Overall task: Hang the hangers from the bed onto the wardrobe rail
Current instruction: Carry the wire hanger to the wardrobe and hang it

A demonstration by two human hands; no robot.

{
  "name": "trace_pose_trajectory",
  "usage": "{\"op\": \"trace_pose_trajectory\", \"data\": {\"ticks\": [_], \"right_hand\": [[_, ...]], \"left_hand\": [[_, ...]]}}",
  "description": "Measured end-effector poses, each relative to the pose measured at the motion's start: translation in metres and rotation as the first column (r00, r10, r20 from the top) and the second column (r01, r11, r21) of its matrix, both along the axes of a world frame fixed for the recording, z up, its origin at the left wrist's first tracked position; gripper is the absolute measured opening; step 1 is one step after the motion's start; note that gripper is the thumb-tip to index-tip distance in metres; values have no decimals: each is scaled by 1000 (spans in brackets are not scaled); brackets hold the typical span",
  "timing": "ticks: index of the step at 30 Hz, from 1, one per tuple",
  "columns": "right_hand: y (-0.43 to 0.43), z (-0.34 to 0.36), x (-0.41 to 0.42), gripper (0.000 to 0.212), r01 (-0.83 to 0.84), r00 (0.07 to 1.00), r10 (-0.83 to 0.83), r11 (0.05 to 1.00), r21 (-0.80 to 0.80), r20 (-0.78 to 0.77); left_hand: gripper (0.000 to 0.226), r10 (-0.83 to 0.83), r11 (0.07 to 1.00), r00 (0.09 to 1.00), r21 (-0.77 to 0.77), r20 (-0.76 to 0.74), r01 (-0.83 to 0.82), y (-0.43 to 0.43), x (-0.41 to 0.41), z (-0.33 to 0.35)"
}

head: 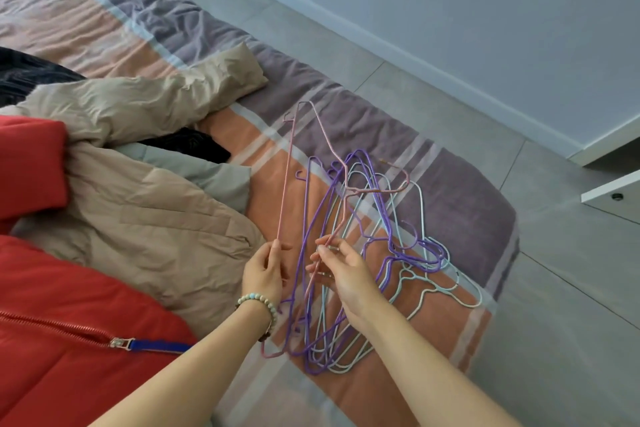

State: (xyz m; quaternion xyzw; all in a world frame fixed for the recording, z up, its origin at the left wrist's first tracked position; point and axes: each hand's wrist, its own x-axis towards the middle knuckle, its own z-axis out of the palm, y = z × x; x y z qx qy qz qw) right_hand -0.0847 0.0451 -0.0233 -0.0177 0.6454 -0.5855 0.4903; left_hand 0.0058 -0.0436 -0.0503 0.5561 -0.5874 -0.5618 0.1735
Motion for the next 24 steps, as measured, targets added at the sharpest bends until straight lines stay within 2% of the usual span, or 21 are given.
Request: {"op": "trace_pose_trajectory", "data": {"ticks": [3, 6, 8, 10, 14, 18, 21, 24], "right_hand": [[15, 50, -15, 12, 2, 1000, 0, 992, -124, 13], [35, 106, -30, 11, 23, 1000, -24, 978, -207, -3], [51, 145, -41, 14, 16, 998, -29, 973, -230, -51], [69, 186, -56, 12, 21, 989, -52, 976, -218, -137], [110, 270, -82, 11, 104, 925, -180, 967, -233, -335], [153, 364, -97, 4, 160, 813, -302, 938, -308, -498], [193, 430, -104, 5, 231, 725, -408, 903, -362, -555], [243, 484, -104, 7, 313, 620, -509, 858, -407, -597]], "left_hand": [[34, -58, 997, 991, 48, -121, 64, 1, -20, 47], [45, -128, 970, 964, 174, -232, 171, 4, -50, 105], [54, -186, 931, 924, 241, -333, 274, 9, -71, 150], [57, -310, 890, 872, 208, -380, 407, 16, -91, 195], [50, -566, 783, 742, 47, -361, 620, 42, -129, 287], [57, -786, 611, 583, -119, -204, 782, 82, -155, 372], [60, -893, 446, 424, -160, -150, 881, 115, -165, 431], [57, -935, 329, 301, -139, -188, 934, 154, -169, 486]]}}
